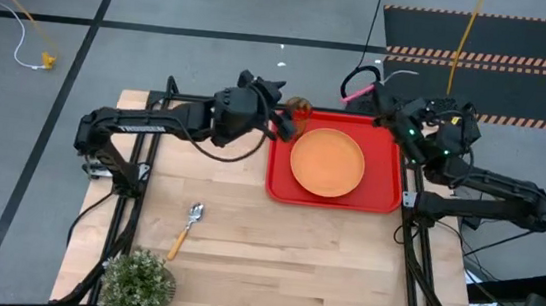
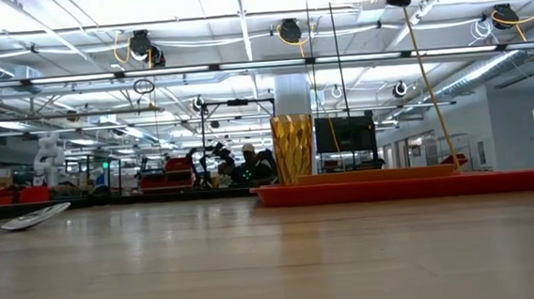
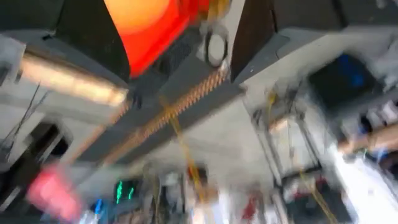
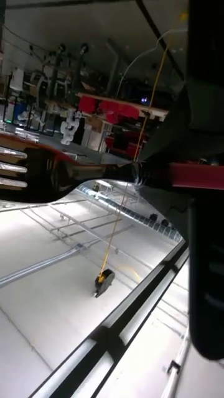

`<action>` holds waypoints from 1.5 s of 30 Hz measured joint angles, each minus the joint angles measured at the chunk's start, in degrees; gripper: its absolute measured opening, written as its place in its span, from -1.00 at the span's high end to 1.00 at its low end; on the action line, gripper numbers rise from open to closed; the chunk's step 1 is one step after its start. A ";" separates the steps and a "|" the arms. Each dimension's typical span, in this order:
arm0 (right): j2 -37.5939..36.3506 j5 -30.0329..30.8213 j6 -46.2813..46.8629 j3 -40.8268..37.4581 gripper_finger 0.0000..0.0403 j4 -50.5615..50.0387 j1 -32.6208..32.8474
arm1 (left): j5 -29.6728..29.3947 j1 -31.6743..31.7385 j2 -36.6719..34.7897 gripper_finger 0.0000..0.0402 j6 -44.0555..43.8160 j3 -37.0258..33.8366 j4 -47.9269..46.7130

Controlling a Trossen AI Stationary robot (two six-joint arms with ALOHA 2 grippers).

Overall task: Pick and place plate/cup/fork/spoon on tray
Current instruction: Put the pink fork on the red tray to the right side of the orange plate

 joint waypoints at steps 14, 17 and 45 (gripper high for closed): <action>-7.70 -4.54 -1.27 0.00 0.81 -23.56 0.02 | 0.59 1.27 -5.67 -0.11 -12.66 0.05 -17.68; -8.65 -5.30 -0.71 0.00 0.81 -27.88 0.02 | 0.61 1.27 -5.77 -0.06 -14.60 0.05 -20.97; -8.64 -25.91 4.82 0.00 0.81 -66.04 0.04 | 7.08 5.40 -6.12 0.05 -20.35 0.01 -30.13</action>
